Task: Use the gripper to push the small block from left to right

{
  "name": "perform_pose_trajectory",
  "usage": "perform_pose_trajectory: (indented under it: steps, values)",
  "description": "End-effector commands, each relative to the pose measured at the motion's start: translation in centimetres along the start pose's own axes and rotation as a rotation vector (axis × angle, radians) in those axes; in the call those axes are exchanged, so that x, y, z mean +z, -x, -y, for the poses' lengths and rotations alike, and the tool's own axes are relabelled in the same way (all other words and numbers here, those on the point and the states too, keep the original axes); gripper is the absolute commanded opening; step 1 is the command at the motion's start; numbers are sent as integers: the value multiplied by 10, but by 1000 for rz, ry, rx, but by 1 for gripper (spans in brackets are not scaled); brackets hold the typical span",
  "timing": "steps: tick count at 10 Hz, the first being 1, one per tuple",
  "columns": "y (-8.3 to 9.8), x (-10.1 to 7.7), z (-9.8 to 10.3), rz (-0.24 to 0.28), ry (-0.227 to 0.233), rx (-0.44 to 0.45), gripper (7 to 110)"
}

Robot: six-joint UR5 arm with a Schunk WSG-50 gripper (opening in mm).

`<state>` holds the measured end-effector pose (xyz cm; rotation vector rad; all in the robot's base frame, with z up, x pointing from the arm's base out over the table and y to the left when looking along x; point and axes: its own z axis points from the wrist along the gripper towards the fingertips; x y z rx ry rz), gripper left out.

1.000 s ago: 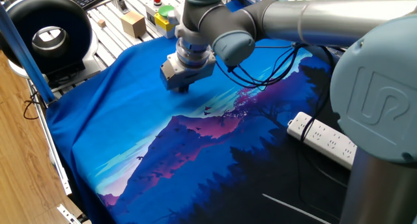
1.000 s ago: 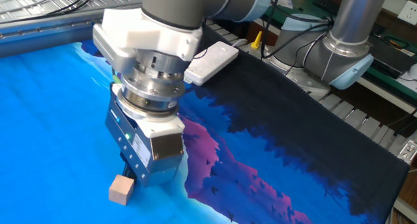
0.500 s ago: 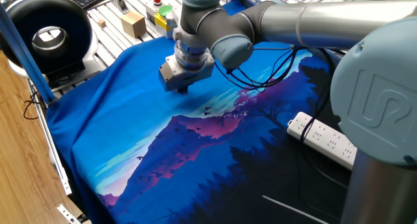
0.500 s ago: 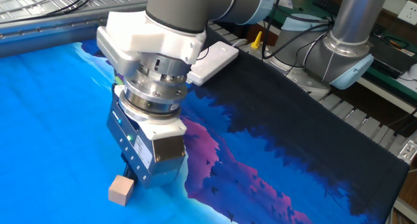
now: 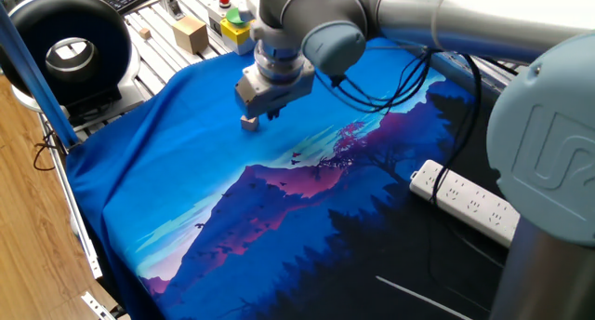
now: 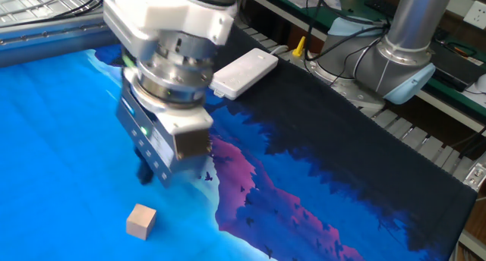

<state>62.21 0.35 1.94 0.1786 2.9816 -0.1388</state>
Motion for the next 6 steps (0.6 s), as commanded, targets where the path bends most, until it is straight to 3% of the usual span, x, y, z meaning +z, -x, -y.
perform_pose_trajectory:
  steps: [1,4,6]
  values:
    - [8,-12,56,-16,-141,-146,7]
    - [17,-18,88,-36,-126,-213,7]
    - [24,-19,96,-39,-108,-237,7]
